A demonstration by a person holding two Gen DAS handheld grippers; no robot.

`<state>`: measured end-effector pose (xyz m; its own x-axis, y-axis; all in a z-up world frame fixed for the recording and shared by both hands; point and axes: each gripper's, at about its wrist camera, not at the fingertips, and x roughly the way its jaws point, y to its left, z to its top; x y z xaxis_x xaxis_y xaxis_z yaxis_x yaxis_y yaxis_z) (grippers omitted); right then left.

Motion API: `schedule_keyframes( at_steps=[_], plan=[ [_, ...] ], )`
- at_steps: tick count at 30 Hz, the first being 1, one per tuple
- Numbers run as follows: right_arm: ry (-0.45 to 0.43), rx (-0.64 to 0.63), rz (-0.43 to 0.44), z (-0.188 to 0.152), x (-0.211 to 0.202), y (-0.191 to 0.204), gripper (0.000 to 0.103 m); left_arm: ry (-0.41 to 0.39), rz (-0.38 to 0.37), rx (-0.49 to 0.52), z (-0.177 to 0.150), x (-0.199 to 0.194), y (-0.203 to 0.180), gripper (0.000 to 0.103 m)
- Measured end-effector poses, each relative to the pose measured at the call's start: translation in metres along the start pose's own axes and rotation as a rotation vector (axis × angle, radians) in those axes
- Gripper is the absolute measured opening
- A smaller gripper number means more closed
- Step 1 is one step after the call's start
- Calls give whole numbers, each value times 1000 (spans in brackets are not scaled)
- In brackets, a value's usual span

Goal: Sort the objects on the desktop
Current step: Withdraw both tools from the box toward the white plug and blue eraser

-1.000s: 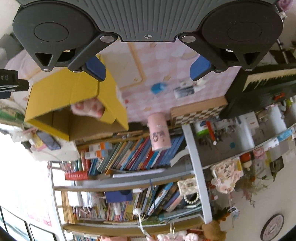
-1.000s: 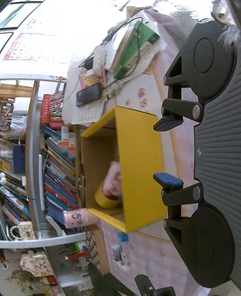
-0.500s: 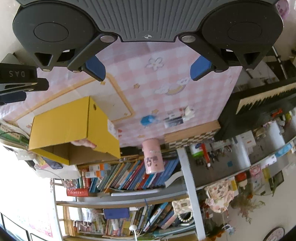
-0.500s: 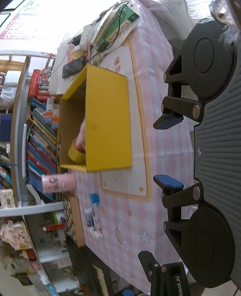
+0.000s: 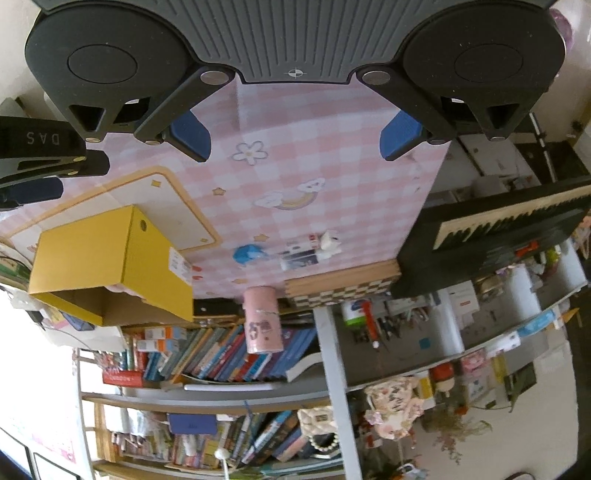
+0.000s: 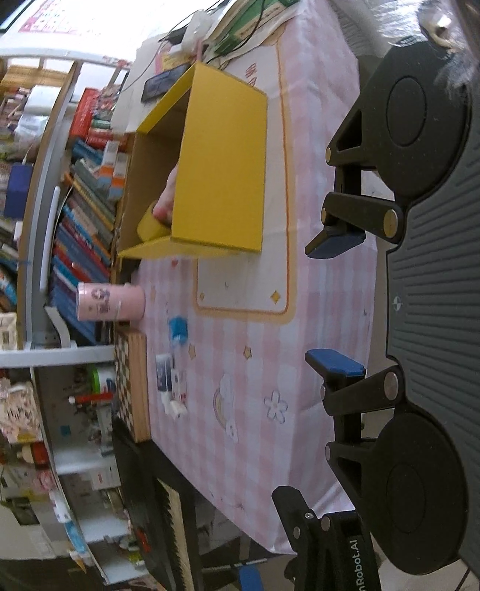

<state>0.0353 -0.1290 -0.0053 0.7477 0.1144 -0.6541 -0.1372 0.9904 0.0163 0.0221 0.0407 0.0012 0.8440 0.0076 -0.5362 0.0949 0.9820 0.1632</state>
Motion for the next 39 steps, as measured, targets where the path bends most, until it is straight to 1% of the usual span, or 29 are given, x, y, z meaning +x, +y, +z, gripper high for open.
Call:
schedule_keyframes(
  at_steps=[7, 16, 23, 32, 39],
  plan=[
    [-6, -41, 26, 5, 4, 20, 53, 2, 29, -43, -3, 2, 21, 99],
    [-9, -61, 48, 12, 9, 38, 54, -27, 36, -30, -3, -1, 32, 99],
    [-12, -88, 60, 18, 15, 46, 54, -17, 44, -48, 0, 8, 40, 99],
    [10, -90, 81, 31, 43, 50, 54, 22, 45, -42, 5, 31, 44, 99],
    [40, -85, 95, 51, 75, 47, 55, 50, 46, -53, 20, 63, 48, 99]
  ],
)
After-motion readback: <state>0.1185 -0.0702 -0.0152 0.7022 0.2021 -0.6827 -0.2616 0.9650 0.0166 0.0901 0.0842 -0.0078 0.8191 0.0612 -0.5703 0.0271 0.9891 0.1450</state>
